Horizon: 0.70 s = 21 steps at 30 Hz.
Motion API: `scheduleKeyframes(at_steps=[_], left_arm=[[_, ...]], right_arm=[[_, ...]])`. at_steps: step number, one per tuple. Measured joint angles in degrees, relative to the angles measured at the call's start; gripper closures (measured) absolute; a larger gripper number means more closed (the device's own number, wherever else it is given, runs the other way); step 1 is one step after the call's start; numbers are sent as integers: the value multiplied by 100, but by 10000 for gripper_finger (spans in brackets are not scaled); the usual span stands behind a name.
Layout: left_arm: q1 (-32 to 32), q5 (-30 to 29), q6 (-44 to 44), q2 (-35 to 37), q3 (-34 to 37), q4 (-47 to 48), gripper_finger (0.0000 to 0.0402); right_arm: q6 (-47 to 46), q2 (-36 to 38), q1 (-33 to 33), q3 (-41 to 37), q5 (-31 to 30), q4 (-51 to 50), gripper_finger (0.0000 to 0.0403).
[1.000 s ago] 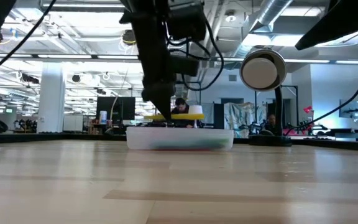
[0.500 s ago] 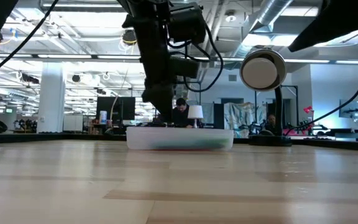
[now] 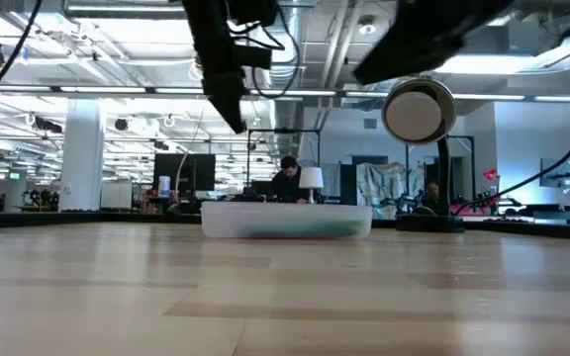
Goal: Pick & place school supplies into a supply box
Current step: Close the black supply box
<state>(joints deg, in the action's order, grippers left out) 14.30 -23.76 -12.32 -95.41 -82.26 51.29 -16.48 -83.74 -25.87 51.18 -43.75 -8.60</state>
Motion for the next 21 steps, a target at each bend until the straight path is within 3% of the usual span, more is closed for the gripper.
scheduleKeyframes(at_steps=[4, 9, 16, 21], left_arm=[[324, 326, 86, 277, 37, 294, 246], [665, 621, -99, 683, 608, -10, 246], [1205, 1129, -286, 1324, 1816, -935, 246], [1479, 1299, -306, 1874, 2575, -1419, 246]], right_arm=[[545, -113, 669, -199, 900, 1077, 278], [793, -601, 1415, -208, 1646, 1909, 278], [852, -1327, 2188, -7, 2059, 2190, 278], [856, -1899, 2509, 277, 2686, 2279, 278]])
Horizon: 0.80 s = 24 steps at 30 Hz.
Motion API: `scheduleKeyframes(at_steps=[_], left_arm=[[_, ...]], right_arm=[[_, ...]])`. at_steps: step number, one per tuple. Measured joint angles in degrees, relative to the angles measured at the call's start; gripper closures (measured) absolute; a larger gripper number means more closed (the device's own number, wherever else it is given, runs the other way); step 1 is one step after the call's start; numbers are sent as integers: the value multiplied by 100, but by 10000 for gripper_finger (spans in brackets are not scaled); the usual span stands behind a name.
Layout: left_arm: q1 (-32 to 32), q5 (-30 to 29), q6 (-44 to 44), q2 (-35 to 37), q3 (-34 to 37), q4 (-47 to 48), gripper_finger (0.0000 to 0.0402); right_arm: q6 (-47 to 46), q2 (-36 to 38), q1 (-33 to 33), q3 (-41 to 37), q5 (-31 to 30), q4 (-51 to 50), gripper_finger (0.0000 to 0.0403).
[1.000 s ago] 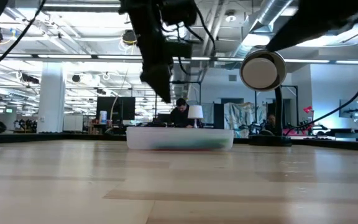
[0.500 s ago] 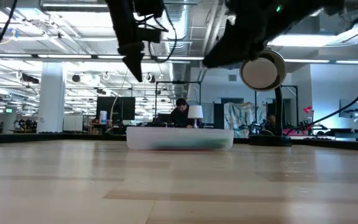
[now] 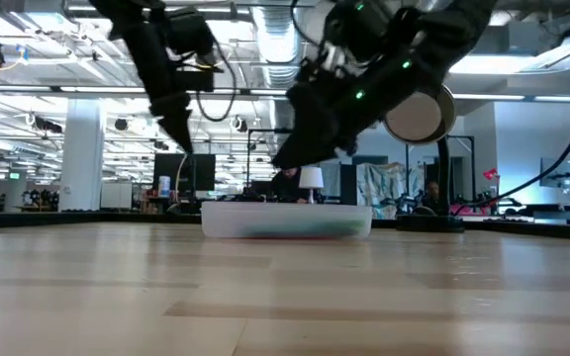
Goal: Pick & place school supplies into a supply box
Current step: Close the black supply box
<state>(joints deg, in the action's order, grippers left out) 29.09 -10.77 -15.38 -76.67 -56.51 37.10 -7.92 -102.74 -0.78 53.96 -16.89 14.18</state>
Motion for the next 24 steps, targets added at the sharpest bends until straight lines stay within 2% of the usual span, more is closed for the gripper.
scheduleKeyframes(at_steps=[6, 14, 24], left_arm=[[73, 3, 82, 537, 358, -60, 246], [-15, 19, 341, 924, 426, -120, 246], [-211, 40, 442, 965, 426, -135, 246]], right_arm=[[0, -533, 76, 160, 531, -62, 278], [28, -613, -179, 196, 649, -156, 278], [-66, -599, -319, 192, 656, -648, 278]])
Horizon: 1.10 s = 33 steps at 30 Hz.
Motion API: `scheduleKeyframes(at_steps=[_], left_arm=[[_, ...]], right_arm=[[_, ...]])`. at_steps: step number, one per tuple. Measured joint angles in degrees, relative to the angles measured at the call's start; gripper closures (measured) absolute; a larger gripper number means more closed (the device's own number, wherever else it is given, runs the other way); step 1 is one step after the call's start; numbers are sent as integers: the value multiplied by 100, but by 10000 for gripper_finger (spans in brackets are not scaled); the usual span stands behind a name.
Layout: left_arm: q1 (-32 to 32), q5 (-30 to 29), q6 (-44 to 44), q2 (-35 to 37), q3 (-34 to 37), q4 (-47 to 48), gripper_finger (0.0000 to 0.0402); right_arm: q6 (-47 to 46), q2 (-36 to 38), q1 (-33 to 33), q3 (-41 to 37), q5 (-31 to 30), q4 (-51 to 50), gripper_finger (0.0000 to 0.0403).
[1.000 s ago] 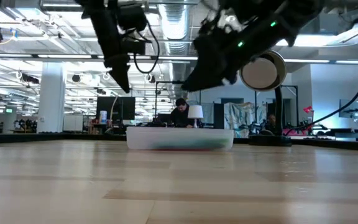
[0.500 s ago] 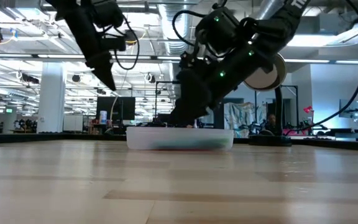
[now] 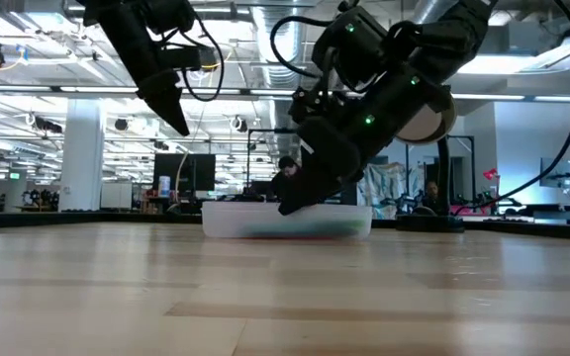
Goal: Pick & place school supplies into a supply box
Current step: Close the black supply box
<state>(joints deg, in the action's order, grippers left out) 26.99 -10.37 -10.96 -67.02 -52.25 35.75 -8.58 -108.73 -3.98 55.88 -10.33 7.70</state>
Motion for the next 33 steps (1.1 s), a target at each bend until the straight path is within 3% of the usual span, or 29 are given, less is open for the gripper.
scheduleKeyframes(at_steps=[10, 23, 29, 33], left_arm=[[2, -4, 26, -2, 0, -55, 246], [-7, 7, 83, -4, 0, -60, 246], [-133, 9, 96, -5, -2, -81, 246], [-188, 7, 94, -7, -2, -165, 246]], right_arm=[[-15, 89, -228, 28, 170, -487, 278], [-173, 428, -1000, 751, 382, -2306, 278], [-350, 428, -1290, 1146, 780, -3194, 278], [-353, 473, -1504, 1202, 506, -3297, 279]])
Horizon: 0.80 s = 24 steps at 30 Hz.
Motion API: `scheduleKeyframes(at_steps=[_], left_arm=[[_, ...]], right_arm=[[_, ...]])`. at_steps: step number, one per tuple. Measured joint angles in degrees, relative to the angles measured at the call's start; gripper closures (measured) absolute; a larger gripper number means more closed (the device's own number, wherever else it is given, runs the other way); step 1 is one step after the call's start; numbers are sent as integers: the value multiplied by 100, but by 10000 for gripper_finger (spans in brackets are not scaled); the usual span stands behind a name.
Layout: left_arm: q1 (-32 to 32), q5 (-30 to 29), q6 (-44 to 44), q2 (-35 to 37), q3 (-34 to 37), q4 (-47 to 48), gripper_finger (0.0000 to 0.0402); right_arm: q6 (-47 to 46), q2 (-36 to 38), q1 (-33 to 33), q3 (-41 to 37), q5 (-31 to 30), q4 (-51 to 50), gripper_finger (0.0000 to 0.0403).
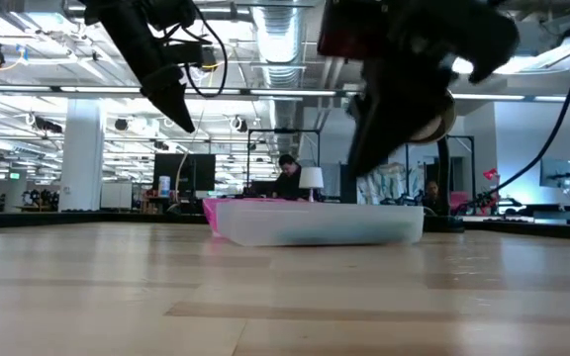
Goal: Pick & place school supplies into a supply box
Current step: Close the black supply box
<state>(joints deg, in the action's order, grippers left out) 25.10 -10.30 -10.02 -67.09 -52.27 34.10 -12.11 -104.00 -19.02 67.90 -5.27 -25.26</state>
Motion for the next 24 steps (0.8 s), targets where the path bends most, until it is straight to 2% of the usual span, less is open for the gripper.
scheduleKeyframes(at_steps=[5, 8, 16, 18, 24], left_arm=[[11, -46, -87, -48, 98, -518, 246], [11, -45, -116, -50, 168, -688, 246], [13, -48, -118, -49, 181, -586, 246], [15, -53, -120, -48, 181, -567, 246], [15, -74, -146, -48, 181, -498, 246]], right_arm=[[-174, 49, 15, 20, -1305, 436, 288], [-596, -2, 301, 30, -1761, 715, 293], [-833, -257, 993, -10, -1767, 1043, 296], [-738, -426, 1122, 42, -1771, 1583, 296], [-785, -704, 1546, 15, -1755, 1991, 296]])
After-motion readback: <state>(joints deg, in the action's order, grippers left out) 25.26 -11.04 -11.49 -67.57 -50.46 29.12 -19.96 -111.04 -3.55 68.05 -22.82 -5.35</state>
